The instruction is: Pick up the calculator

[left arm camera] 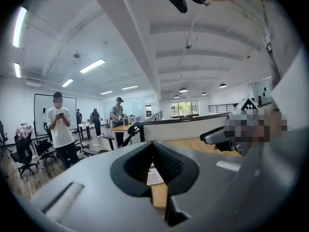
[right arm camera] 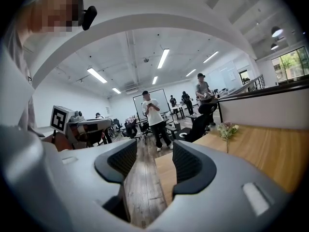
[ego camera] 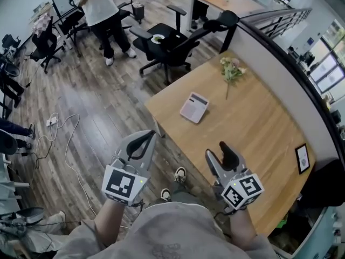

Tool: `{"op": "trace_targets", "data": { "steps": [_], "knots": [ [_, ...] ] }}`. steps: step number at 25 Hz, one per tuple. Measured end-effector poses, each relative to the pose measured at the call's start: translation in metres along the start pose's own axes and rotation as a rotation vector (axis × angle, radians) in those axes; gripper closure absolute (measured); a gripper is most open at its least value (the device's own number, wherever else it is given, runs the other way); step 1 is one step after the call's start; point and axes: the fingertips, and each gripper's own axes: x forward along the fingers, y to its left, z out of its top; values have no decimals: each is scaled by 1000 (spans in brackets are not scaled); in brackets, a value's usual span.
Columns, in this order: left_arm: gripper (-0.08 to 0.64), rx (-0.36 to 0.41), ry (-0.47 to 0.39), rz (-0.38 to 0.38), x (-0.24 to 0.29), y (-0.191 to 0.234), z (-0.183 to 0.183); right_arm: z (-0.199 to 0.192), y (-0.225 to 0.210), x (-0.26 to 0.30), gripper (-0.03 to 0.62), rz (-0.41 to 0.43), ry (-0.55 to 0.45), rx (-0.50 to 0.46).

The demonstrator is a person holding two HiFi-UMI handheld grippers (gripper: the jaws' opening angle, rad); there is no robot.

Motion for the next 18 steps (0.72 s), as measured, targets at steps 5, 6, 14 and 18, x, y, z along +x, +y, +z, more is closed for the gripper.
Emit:
{"op": "trace_targets", "data": {
  "steps": [5,6,14,18],
  "knots": [
    [558,9,49,-21,51,11,-7,10,-42,29,370,-6,8,52],
    [558,22,54,-29,62,13,-9,11,-52,36,370,-4,15,69],
    [558,6,137,-83,138,23,-38,-3,-128,87,370,31,86,233],
    [558,-3,177,-110,166,24,-48,-5,-159,106,370,27,75,324]
  ]
}}
